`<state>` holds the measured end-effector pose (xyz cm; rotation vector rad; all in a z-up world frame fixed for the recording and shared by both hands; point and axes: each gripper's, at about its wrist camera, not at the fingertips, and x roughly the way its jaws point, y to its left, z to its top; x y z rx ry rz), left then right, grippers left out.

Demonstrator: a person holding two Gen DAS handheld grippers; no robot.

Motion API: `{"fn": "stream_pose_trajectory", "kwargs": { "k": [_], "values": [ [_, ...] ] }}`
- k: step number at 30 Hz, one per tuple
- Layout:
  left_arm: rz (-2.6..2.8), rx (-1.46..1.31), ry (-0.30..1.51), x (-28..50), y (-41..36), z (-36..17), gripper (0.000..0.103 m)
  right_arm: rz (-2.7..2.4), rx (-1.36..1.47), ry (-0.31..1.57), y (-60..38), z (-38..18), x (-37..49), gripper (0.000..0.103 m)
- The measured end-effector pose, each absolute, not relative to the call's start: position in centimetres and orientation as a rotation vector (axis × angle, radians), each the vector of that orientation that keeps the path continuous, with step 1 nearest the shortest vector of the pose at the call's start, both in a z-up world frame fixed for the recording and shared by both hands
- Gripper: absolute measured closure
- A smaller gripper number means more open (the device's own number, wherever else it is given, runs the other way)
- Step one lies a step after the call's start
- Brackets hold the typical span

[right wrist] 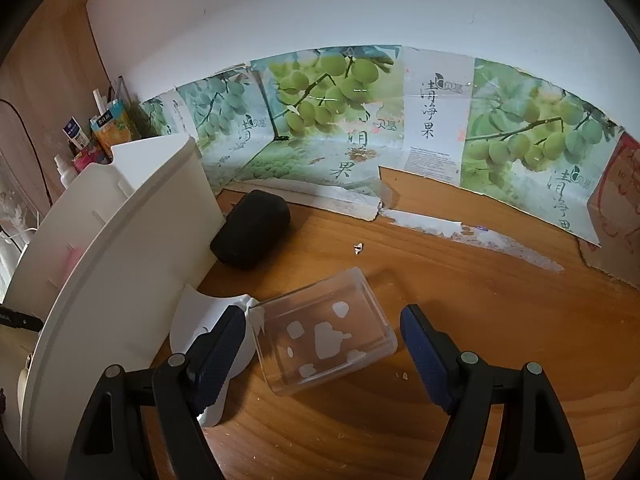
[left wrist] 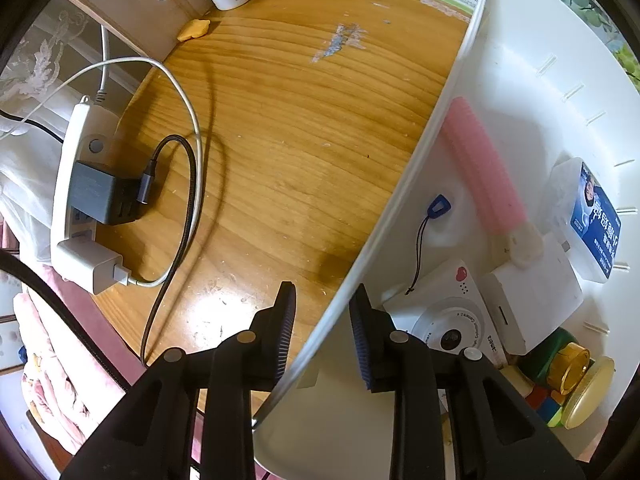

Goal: Organize rigid objects
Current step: 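Move the right gripper to the clear plastic box and grasp it, then carry the clear plastic box into the tray and release it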

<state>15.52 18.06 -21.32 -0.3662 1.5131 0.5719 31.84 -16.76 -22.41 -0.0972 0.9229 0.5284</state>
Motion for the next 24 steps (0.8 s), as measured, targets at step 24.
{"fn": "stream_pose_trajectory", "kwargs": {
  "k": [24],
  "values": [
    [0.533,-0.314,1.487,15.2,17.2,-21.4,0.073,0.472,-0.079,0.775,-17.3,-14.0,27.0,0.037]
  ]
}}
